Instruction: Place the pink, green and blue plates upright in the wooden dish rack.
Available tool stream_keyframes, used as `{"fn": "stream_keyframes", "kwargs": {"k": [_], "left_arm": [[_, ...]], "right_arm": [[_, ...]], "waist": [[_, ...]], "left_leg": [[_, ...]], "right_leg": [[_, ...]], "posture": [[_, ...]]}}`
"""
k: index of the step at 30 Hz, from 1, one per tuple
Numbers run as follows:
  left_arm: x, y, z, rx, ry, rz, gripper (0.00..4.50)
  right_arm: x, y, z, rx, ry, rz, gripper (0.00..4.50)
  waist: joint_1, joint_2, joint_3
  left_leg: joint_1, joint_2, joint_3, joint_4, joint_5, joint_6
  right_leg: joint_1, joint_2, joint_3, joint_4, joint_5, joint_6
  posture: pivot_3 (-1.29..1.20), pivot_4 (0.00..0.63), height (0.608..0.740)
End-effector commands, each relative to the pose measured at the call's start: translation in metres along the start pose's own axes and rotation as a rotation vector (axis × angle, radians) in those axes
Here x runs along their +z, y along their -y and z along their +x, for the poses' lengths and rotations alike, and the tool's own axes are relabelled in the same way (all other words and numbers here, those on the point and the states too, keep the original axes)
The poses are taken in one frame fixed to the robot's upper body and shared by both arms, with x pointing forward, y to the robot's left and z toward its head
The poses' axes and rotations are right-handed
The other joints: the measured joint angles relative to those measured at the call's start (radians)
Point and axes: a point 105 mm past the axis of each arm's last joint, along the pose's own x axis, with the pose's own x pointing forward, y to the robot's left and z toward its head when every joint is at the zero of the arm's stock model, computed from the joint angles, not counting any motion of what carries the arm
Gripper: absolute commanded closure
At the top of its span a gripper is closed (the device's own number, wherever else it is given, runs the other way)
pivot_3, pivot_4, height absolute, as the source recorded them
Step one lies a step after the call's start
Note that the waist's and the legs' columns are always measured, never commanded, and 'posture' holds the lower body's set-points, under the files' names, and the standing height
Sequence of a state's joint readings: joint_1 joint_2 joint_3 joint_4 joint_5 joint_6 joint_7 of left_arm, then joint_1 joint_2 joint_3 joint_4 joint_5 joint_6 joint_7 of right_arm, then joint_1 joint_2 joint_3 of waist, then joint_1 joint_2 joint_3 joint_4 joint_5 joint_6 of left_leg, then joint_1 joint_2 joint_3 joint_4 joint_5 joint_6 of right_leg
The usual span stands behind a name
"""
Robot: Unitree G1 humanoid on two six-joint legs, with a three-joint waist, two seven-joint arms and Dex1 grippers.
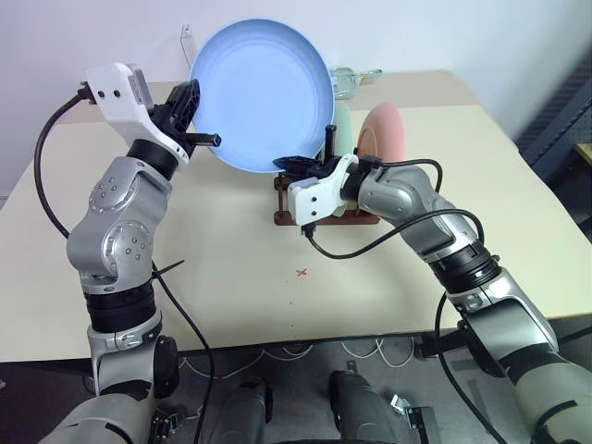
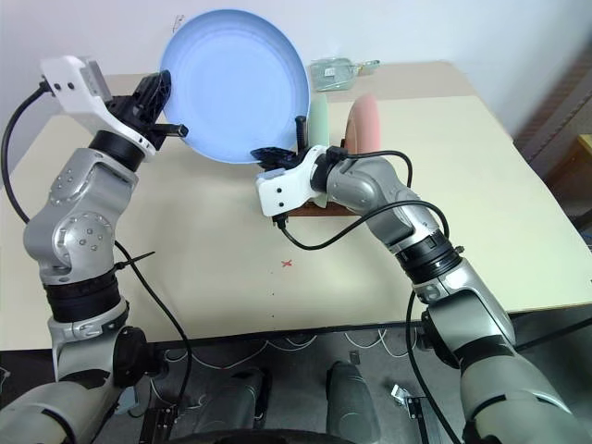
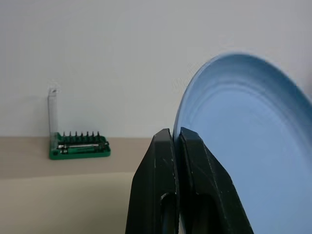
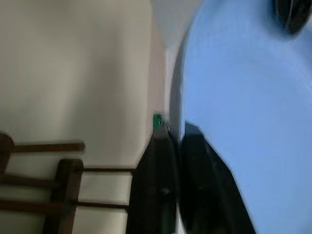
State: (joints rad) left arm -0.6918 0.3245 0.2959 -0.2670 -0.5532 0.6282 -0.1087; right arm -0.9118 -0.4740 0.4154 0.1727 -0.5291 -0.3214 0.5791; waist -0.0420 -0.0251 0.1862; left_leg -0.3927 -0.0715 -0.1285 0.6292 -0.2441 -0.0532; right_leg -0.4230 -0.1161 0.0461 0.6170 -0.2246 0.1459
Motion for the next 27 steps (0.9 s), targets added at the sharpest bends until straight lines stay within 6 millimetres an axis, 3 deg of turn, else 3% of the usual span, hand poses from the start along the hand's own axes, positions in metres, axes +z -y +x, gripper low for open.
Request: {"fn": "stream_keyframes", "kwargs": {"k": [1, 5, 9, 11, 14, 18, 23, 27], "left_arm": [[0.016, 0.004, -0.001, -0.026, 0.073, -0.052, 4.2], [0.04, -0.013, -0.005, 0.025, 0.205, -0.196, 2.55], [0.057, -0.059, -0.012, 0.227, 0.297, -0.242, 0.5], [0.063, -0.083, -0.02, 0.305, 0.34, -0.268, 0.5], [0.058, -0.107, -0.034, 0.359, 0.29, -0.139, 0.5], [0.013, -0.123, -0.047, 0.343, 0.009, 0.132, 0.5], [-0.036, -0.098, -0.062, 0.142, -0.193, 0.218, 0.5], [-0.073, -0.067, -0.072, -0.055, -0.352, 0.328, 0.5]], "right_arm": [[0.008, 0.023, -0.002, -0.081, 0.026, -0.041, 4.48], [0.01, 0.026, -0.002, -0.096, 0.034, -0.05, 4.5], [0.013, 0.027, -0.002, -0.105, 0.05, -0.041, 4.5], [0.015, 0.028, -0.002, -0.116, 0.062, -0.025, 4.5], [0.017, 0.035, -0.002, -0.154, 0.08, 0.008, 4.5], [0.029, 0.051, -0.004, -0.252, 0.17, 0.22, 4.5], [0.048, 0.063, -0.005, -0.304, 0.298, 0.573, 4.5], [0.046, 0.065, -0.007, -0.327, 0.322, 0.87, 4.5]], "waist": [[0.0, 0.0, 0.0], [-0.001, 0.0, 0.0], [-0.002, 0.0, 0.0], [-0.002, -0.001, 0.0], [-0.003, -0.001, 0.0], [-0.004, 0.0, 0.0], [0.004, -0.001, 0.0], [0.001, 0.0, 0.0]], "left_leg": [[0.0, 0.0, 0.0, 0.0, 0.0, 0.0], [0.0, 0.0, 0.0, 0.0, 0.0, 0.0], [0.0, 0.0, 0.0, 0.0, 0.001, -0.001], [0.0, 0.0, 0.0, 0.0, 0.001, -0.001], [0.0, 0.0, 0.0, 0.0, 0.001, -0.001], [0.0, 0.0, 0.0, -0.001, 0.001, -0.002], [0.0, 0.0, -0.002, 0.0, 0.001, -0.001], [0.0, 0.0, -0.003, -0.001, -0.002, 0.003]], "right_leg": [[0.0, 0.0, 0.0, 0.0, 0.0, 0.0], [0.0, 0.0, 0.0, 0.0, 0.0, 0.0], [0.0, 0.0, 0.0, 0.0, 0.0, 0.0], [0.0, 0.0, 0.0, 0.0, 0.0, 0.0], [0.0, 0.0, 0.0, 0.0, 0.0, 0.0], [-0.001, 0.0, 0.0, 0.0, 0.0, 0.0], [0.001, 0.0, 0.0, 0.0, 0.0, 0.0], [0.0, 0.001, 0.0, 0.001, 0.0, -0.001]], "posture": [[0.0, 0.15, 0.74], [0.0, 0.15, 0.74], [0.0, 0.15, 0.74], [0.0, 0.15, 0.74], [0.0, 0.15, 0.74], [0.0, 0.15, 0.74], [0.0, 0.15, 0.74], [0.0, 0.15, 0.74]]}}
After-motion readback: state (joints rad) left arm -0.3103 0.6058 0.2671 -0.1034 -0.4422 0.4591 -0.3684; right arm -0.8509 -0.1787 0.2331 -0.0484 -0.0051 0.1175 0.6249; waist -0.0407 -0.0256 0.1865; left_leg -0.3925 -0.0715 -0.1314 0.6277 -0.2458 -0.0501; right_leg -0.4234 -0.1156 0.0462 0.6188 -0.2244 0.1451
